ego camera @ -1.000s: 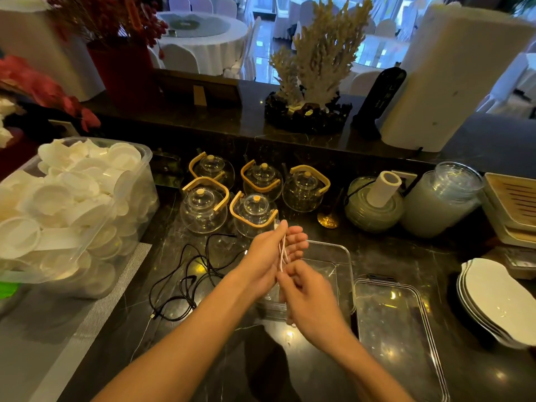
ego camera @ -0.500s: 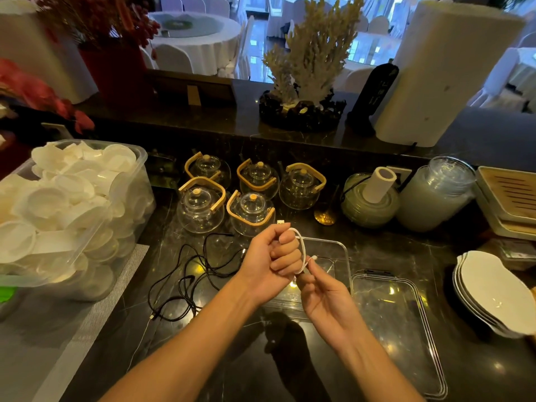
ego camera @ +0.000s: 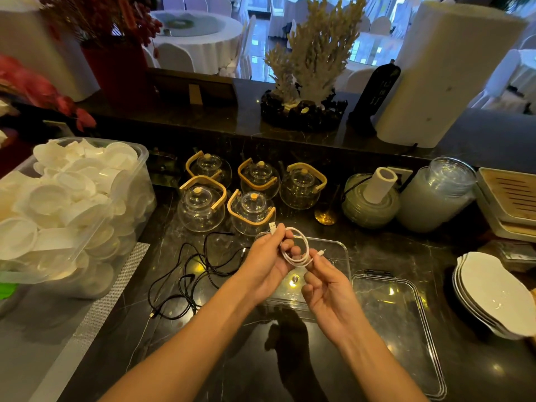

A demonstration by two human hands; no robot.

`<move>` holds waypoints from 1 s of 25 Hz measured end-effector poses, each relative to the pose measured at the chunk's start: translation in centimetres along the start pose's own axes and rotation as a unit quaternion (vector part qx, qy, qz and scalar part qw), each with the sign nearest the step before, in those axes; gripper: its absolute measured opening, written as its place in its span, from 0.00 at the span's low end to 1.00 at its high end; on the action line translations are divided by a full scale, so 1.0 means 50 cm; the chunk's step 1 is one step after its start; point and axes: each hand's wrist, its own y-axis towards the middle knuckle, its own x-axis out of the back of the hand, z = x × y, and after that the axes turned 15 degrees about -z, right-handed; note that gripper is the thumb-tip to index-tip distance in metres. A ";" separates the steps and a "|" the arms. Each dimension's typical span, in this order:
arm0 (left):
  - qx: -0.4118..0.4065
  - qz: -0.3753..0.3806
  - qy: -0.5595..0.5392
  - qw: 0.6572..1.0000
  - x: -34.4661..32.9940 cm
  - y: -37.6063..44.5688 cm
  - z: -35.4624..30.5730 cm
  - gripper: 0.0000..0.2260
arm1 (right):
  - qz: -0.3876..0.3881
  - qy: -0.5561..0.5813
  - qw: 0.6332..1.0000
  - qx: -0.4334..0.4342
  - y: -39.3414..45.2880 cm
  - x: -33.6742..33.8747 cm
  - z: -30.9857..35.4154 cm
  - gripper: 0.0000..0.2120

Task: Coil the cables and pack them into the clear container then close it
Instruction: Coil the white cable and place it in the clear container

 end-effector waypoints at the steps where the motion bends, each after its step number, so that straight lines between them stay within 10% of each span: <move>1: 0.027 0.001 -0.071 0.997 0.001 0.004 -0.001 0.13 | -0.008 -0.004 1.000 0.005 -0.001 -0.001 0.000 0.08; 7: -0.013 -0.051 -0.172 0.984 0.003 0.029 -0.026 0.14 | 0.009 -0.014 1.000 -0.007 -0.015 0.011 -0.005 0.13; 15: -0.103 -0.018 0.143 0.984 -0.019 -0.012 -0.006 0.06 | 0.015 -0.175 0.984 0.027 0.029 -0.005 0.024 0.09; 25: -0.220 -0.121 0.359 0.899 -0.014 0.006 0.014 0.07 | 0.075 -0.442 0.860 0.244 0.030 -0.010 0.025 0.06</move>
